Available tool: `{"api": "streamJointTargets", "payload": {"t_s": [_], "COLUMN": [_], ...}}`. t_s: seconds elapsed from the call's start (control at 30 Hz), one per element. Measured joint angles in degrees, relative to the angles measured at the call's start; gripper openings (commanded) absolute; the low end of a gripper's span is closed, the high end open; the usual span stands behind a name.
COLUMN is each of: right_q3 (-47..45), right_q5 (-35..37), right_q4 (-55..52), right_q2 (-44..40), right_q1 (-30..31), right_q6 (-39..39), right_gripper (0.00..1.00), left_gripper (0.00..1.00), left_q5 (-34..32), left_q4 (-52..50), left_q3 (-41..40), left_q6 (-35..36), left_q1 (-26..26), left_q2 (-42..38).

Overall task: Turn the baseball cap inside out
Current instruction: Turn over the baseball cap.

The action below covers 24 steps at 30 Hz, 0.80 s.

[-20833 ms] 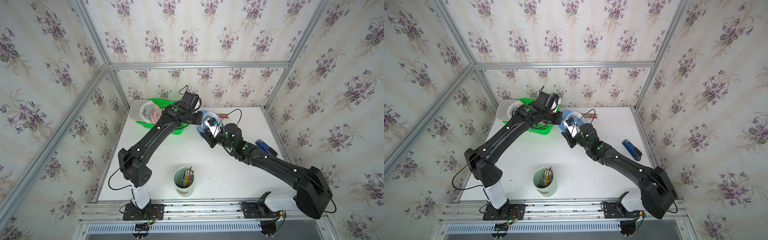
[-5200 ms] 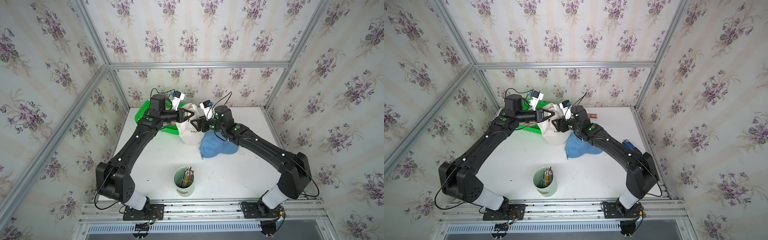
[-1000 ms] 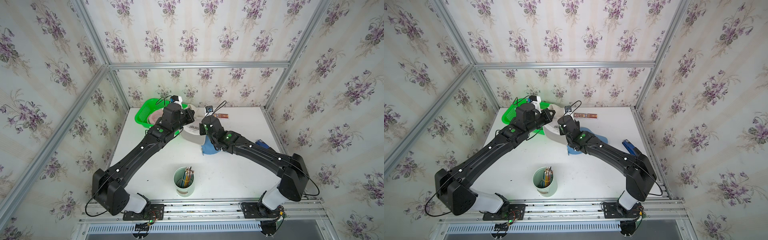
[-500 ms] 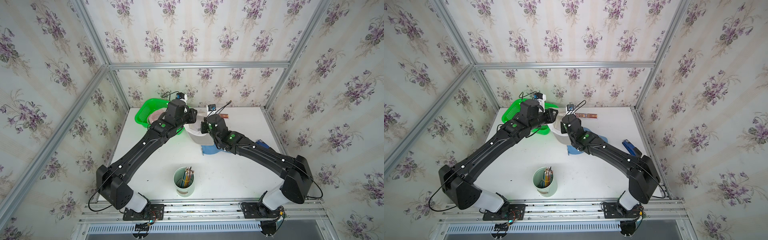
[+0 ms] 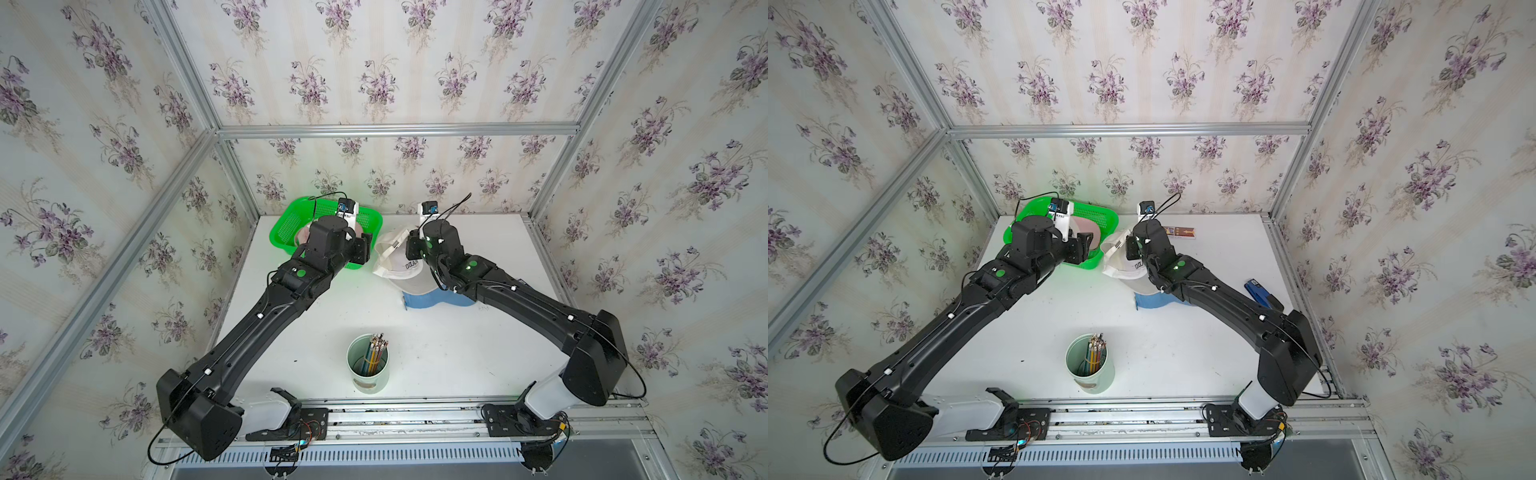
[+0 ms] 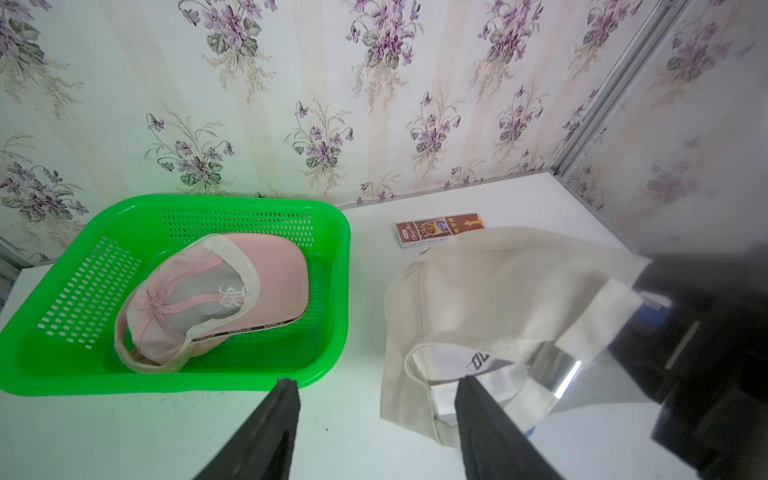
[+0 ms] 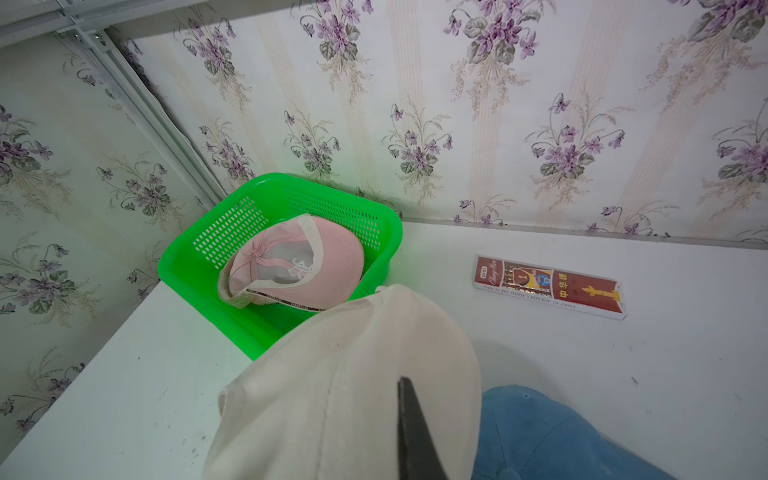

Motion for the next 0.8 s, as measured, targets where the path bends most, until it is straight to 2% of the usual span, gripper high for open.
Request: {"api": "streamJointTargets", "payload": {"t_s": [0.13, 0.33, 0.5, 0.7, 0.77, 0.8], "right_q3": [1.4, 7.6, 12.5, 12.5, 12.2, 12.2], "right_q5": [-1.8, -3.1, -5.0, -9.4, -10.9, -11.8], "right_q4": [-1.3, -3.0, -5.5, -6.6, -7.1, -7.3], "right_q2": [0.0, 1.8, 4.3, 3.9, 3.4, 3.1], "right_q1": [-0.4, -1.0, -1.3, -1.3, -1.3, -1.3], "right_q6": [0.4, 0.9, 1.7, 2.3, 2.9, 3.0], "right_gripper": [0.0, 0.0, 0.0, 0.0, 0.0, 0.0], "left_gripper": [0.72, 0.79, 0.8, 0.8, 0.77, 0.72], "left_q5": [4.6, 5.7, 6.3, 0.8, -0.5, -1.2], "left_q4": [3.7, 8.4, 11.9, 14.2, 14.4, 14.7], "left_q3": [-9.5, -15.8, -17.3, -14.9, -13.2, -12.3], "left_q6": [4.8, 8.4, 10.8, 12.1, 12.1, 12.1], "left_q1": [-0.2, 0.0, -0.1, 0.3, 0.7, 0.8], "left_q2": [-2.0, -3.5, -3.8, 1.0, 3.2, 4.2]}}
